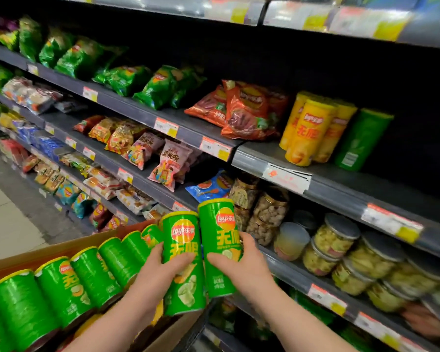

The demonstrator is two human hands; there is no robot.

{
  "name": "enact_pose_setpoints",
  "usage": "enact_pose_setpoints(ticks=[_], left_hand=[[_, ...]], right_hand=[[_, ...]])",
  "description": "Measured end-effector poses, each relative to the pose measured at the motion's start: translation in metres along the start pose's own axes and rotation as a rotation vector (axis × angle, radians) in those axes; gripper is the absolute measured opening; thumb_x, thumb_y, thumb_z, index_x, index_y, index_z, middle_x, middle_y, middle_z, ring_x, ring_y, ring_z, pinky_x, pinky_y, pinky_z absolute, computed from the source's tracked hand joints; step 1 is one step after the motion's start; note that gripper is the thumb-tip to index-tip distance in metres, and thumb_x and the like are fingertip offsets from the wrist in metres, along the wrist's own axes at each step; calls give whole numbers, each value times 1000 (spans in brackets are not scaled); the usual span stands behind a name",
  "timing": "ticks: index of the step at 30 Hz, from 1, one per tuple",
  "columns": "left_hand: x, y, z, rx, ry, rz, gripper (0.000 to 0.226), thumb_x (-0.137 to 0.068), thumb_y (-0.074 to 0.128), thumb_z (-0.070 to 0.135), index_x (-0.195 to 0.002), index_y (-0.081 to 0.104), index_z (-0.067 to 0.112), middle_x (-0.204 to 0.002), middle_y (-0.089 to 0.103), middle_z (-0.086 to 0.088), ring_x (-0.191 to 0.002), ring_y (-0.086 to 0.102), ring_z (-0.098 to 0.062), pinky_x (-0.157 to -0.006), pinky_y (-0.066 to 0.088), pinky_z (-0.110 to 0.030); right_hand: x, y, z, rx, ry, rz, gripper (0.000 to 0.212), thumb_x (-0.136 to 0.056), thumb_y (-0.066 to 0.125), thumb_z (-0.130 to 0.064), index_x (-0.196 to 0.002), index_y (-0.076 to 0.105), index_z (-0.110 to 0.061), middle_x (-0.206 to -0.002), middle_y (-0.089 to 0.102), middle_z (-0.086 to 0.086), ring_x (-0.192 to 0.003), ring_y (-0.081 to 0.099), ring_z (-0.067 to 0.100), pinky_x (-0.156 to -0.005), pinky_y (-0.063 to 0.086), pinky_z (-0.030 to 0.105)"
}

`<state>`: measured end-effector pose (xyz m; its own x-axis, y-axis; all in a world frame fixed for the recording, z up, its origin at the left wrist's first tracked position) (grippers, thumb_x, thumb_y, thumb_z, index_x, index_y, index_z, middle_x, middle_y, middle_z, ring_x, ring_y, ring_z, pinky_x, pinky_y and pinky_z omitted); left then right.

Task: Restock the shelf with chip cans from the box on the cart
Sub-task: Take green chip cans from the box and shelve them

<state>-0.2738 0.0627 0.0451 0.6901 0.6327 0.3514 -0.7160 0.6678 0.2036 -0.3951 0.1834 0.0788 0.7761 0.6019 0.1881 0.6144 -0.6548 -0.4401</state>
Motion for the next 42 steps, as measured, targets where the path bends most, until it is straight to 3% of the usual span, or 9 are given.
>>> enact_pose_setpoints(ticks=[3,6,9,14,20,22,24,31,42], left_hand=[[-5,45,17,7,49,-51,72,-46,84,38,-110,54,26,-98,73,-10,-86,71,-33,-86,53,-54],[-10,96,34,9,97,-107,37,-73,78,17,-100,54,26,-90,74,-11,-81,71,-34,-80,55,-48],[-11,147,51,6,152,-175,47,-59,75,23,-103,58,24,-85,75,-7,-77,70,-29,-78,56,-46],[-23,218,66,-7,205,-240,73,-40,79,35,-108,58,16,-91,73,-11,-77,70,-27,-74,56,-42],[-38,281,72,5,252,-282,56,-57,73,26,-110,57,22,-88,75,-5,-77,72,-24,-69,54,-37],[-39,294,74,2,264,-270,56,-57,73,27,-111,57,23,-89,75,-5,-79,72,-25,-71,54,-40],[-41,304,77,0,286,-263,57,-58,73,28,-112,57,22,-91,74,-6,-81,72,-27,-74,55,-41],[-51,317,91,-6,333,-255,59,-55,77,29,-110,56,27,-92,74,-5,-82,72,-26,-76,55,-44],[-79,328,117,-45,384,-302,50,-69,80,20,-111,54,29,-92,74,2,-80,72,-16,-69,52,-31]], right_hand=[[-4,-51,-8,-27,-53,69,72,-72,79,-34,-130,39,-26,-99,60,-15,-91,61,7,-83,52,30],[-6,-111,-17,-45,-123,149,65,-74,78,-28,-126,39,-29,-93,57,-19,-80,57,-5,-63,47,10],[-11,-173,-22,-17,-186,260,68,-73,78,-29,-129,40,-26,-94,56,-21,-82,54,-7,-64,41,11],[-26,-266,-24,29,-229,411,70,-75,76,-30,-134,38,-22,-108,58,-6,-91,57,11,-78,41,25],[-63,-350,-9,1,-199,481,79,-76,75,-27,-141,31,-16,-118,57,4,-104,58,23,-89,49,39],[-78,-369,-4,16,-177,506,68,-75,77,-25,-130,37,-17,-115,56,4,-107,57,25,-92,48,40],[-93,-383,1,21,-161,528,59,-72,80,-22,-116,40,-18,-109,55,3,-100,56,23,-87,48,36],[-135,-403,12,32,-207,605,68,-64,85,-15,-112,38,-14,-107,53,6,-100,55,23,-83,44,31],[-172,-410,17,19,-81,595,88,-69,81,-10,-137,25,-8,-130,49,15,-121,50,32,-97,42,37]])
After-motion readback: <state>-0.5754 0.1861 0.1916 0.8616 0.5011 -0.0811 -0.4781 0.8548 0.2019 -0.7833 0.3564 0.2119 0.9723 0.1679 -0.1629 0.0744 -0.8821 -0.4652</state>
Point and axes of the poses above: each hand's wrist, its own x-axis away from the middle knuckle, its own y-axis out of the palm, z = x × y, the point moved 4 cm from there along -x, towards the middle knuckle
